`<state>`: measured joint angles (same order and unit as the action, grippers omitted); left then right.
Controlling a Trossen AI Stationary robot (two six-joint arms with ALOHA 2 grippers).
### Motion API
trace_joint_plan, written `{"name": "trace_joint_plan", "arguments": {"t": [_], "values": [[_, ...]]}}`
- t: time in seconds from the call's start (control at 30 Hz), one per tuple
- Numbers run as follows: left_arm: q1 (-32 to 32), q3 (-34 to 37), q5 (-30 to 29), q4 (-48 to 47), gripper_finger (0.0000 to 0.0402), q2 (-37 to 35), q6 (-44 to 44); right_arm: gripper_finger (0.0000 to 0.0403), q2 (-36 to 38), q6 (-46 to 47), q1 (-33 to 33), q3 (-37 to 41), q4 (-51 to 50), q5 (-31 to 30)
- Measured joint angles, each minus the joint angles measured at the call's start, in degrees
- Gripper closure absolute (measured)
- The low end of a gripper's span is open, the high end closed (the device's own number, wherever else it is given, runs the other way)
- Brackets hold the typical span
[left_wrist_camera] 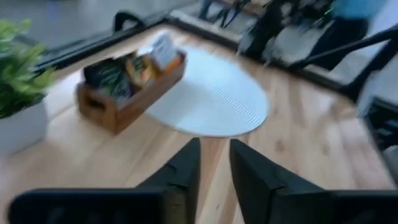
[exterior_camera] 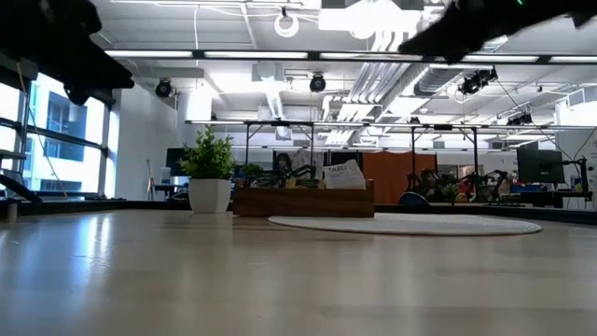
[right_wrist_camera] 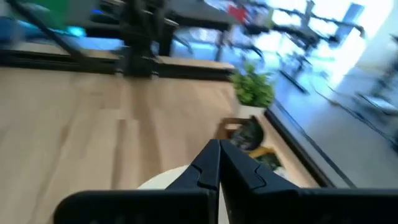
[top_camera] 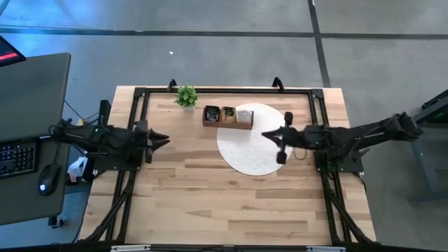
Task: Pick & Place Tea
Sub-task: Return to Home Position
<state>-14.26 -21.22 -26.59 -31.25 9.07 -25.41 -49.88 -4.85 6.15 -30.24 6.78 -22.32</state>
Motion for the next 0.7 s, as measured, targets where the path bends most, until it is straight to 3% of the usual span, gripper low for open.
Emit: {"name": "trace_joint_plan", "arguments": {"t": [0.13,0.2,0.4,0.53,0.7], "values": [[0.0,6.9,0.8,5.5,0.0376,-8.9,4.6,0.0401,7.4,-1.4,-1.6,9.7,6.6,5.6],[0.0,9.2,0.6,8.5,0.0394,-8.7,6.4,0.0401,11.3,-1.4,-2.8,13.3,8.1,6.6],[0.0,14.5,0.0,14.4,0.0396,-6.5,10.9,0.0401,22.7,1.4,-6.3,22.1,9.0,8.4],[0.0,16.6,-0.1,23.8,0.0397,-6.6,13.7,0.0401,29.1,2.4,-7.8,27.5,14.2,10.7],[0.0,16.9,1.8,25.1,0.0400,-6.6,17.3,0.0401,34.8,3.3,-8.5,29.6,12.7,12.6]]}}
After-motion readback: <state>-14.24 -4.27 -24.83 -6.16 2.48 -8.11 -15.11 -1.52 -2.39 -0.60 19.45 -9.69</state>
